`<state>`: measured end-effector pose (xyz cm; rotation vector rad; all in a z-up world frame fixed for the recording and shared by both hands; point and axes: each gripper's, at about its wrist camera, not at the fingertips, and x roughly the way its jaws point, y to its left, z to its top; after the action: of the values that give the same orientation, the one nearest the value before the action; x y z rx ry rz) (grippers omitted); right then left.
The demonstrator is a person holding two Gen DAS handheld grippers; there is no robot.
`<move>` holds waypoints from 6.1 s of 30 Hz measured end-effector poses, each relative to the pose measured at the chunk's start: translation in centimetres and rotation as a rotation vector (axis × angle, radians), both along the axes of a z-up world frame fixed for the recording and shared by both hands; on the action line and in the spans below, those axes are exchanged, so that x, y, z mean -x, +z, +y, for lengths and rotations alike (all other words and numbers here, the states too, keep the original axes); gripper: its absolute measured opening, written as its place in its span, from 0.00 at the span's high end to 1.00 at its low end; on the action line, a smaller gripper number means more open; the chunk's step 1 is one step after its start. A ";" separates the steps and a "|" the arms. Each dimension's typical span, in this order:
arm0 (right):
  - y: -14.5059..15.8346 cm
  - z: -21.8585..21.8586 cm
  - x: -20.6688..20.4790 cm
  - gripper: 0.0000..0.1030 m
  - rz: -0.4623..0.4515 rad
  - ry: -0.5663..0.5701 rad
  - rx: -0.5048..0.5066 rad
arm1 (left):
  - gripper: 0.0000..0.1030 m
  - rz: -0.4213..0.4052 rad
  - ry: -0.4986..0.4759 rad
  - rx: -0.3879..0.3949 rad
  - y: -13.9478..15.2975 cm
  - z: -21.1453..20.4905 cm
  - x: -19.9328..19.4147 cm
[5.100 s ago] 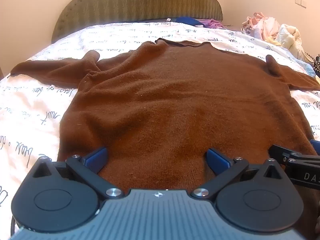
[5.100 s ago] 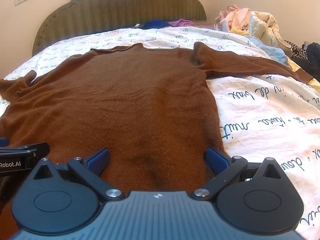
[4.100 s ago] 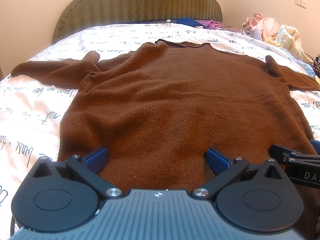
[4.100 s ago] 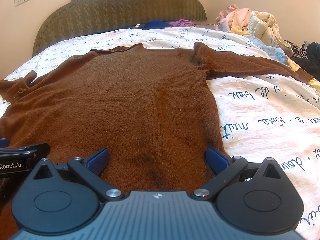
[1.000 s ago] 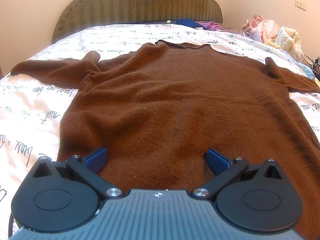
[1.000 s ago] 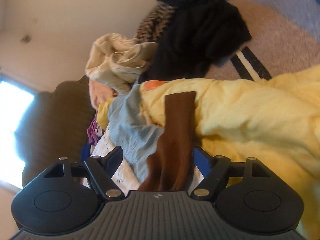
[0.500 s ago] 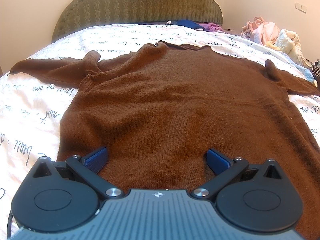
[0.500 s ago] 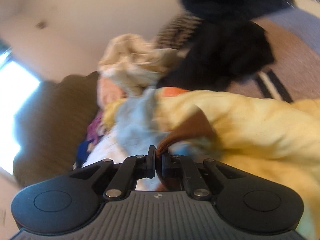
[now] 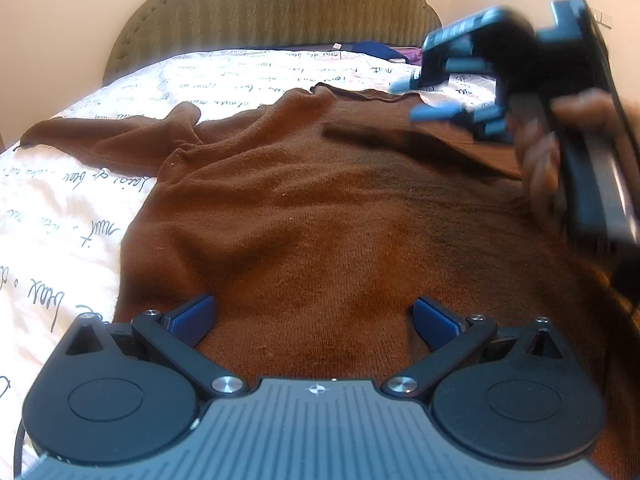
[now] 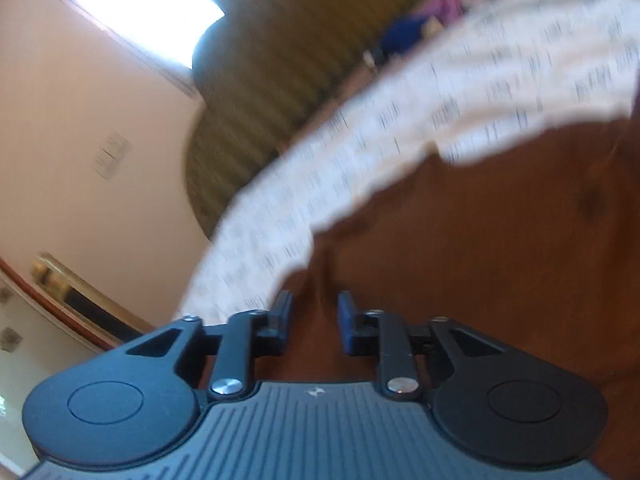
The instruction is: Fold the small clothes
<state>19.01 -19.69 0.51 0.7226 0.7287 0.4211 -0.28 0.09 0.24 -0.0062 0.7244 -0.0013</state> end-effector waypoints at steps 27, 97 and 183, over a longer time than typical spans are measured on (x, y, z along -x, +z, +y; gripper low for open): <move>-3.8 -9.9 11.2 0.17 -0.153 -0.183 0.058 | 0.96 0.144 0.118 0.481 1.2 0.4 -20.5; -2.7 -4.0 0.2 0.00 -0.167 -0.024 0.620 | 0.97 -0.354 0.798 0.230 13.1 40.5 -13.4; -2.4 -6.5 -0.6 0.40 -0.157 -0.020 0.386 | 0.37 0.103 -0.041 0.412 5.1 13.6 -28.4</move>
<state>19.65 -26.15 -1.91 0.3290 0.6299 0.3028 28.15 13.66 5.34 -0.3874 0.8168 -0.1902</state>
